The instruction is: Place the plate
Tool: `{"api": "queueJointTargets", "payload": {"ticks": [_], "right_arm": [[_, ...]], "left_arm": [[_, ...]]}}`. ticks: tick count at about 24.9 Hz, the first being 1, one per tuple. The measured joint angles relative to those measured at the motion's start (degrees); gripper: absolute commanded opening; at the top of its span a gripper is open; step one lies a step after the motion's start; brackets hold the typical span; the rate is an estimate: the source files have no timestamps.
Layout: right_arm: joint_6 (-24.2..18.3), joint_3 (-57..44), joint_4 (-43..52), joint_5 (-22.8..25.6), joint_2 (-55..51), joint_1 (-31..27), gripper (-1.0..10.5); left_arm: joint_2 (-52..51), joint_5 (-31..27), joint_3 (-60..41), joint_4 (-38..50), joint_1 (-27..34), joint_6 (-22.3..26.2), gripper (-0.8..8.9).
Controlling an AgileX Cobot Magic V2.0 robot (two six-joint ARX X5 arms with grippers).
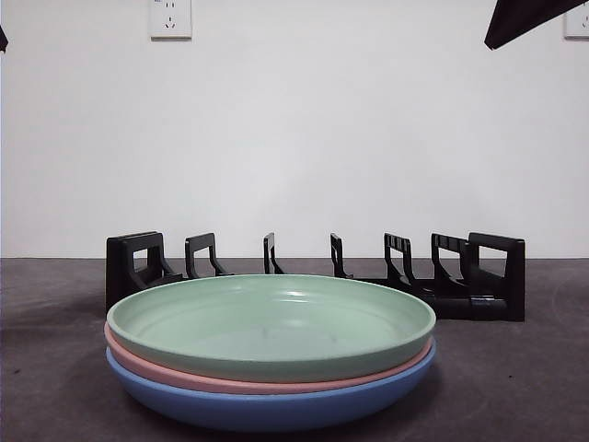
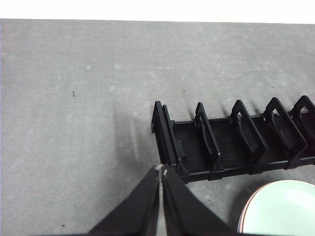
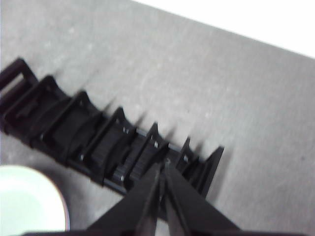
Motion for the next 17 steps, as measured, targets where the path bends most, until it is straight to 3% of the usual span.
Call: {"api": "queueJointTargets", "payload": {"ticks": [4, 7, 10, 14, 17], "right_arm": [[-0.02, 0.0, 2.43, -0.02, 0.0, 0.0, 0.2], [0.0, 0.0, 4.04, 0.0, 0.0, 0.0, 0.2], [-0.02, 0.0, 4.13, -0.02, 0.0, -0.02, 0.2], [0.0, 0.0, 4.13, 0.0, 0.0, -0.02, 0.2], [0.0, 0.0, 4.13, -0.02, 0.0, -0.02, 0.2]], "left_arm": [[0.02, -0.02, 0.0, 0.31, 0.0, 0.04, 0.08], [-3.56, -0.04, -2.4, 3.87, 1.25, 4.02, 0.08], [-16.22, -0.07, -15.69, 13.64, 6.56, 7.32, 0.08], [-33.14, -0.22, -34.53, 19.56, 12.33, 8.68, 0.08], [-39.45, -0.2, -41.62, 20.68, 13.29, 8.81, 0.08]]}}
